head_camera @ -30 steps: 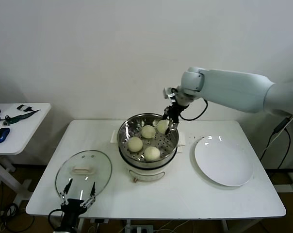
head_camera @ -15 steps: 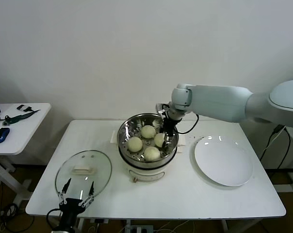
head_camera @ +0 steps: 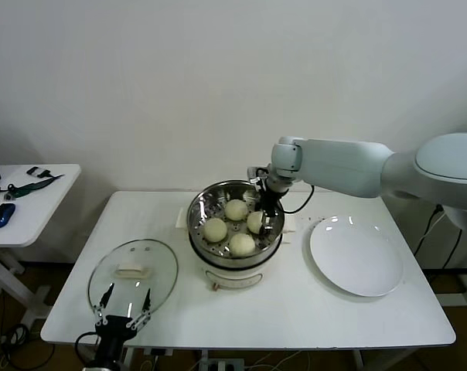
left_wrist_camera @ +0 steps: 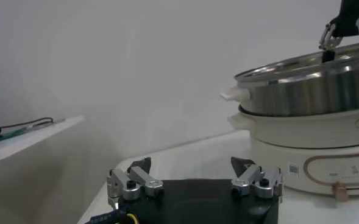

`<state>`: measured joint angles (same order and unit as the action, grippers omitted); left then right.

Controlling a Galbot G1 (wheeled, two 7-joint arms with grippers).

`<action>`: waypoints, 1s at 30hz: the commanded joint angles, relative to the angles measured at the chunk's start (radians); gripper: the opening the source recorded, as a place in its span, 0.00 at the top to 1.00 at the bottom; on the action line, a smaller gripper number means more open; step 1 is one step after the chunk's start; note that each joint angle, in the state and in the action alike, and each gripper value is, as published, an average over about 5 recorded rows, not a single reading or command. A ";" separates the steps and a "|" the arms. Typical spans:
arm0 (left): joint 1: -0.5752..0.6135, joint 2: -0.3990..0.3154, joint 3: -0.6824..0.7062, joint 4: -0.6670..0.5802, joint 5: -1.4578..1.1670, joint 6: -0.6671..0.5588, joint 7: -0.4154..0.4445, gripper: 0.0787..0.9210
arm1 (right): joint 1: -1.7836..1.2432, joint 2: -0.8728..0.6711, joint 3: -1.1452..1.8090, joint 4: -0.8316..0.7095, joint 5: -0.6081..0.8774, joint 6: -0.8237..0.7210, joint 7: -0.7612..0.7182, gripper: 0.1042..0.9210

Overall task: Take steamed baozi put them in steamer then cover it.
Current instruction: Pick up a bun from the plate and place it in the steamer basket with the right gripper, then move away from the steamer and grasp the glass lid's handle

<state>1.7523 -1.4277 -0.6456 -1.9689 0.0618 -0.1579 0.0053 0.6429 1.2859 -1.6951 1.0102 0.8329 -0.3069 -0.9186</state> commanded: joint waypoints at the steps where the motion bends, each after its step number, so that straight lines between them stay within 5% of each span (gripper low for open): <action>1: -0.001 -0.001 0.001 0.000 0.002 0.001 0.000 0.12 | 0.003 0.003 0.020 -0.010 -0.007 -0.005 -0.008 0.14; 14: -0.009 -0.002 0.004 -0.001 0.016 0.002 0.000 0.12 | 0.106 -0.179 0.114 0.143 -0.003 0.039 -0.016 0.12; 30: -0.048 -0.020 -0.018 0.008 0.081 0.013 -0.011 0.12 | -0.235 -0.632 0.470 0.392 0.018 0.409 0.643 0.12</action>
<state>1.7196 -1.4424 -0.6579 -1.9652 0.1132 -0.1510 -0.0032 0.6453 0.9382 -1.4905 1.2599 0.8404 -0.1150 -0.6432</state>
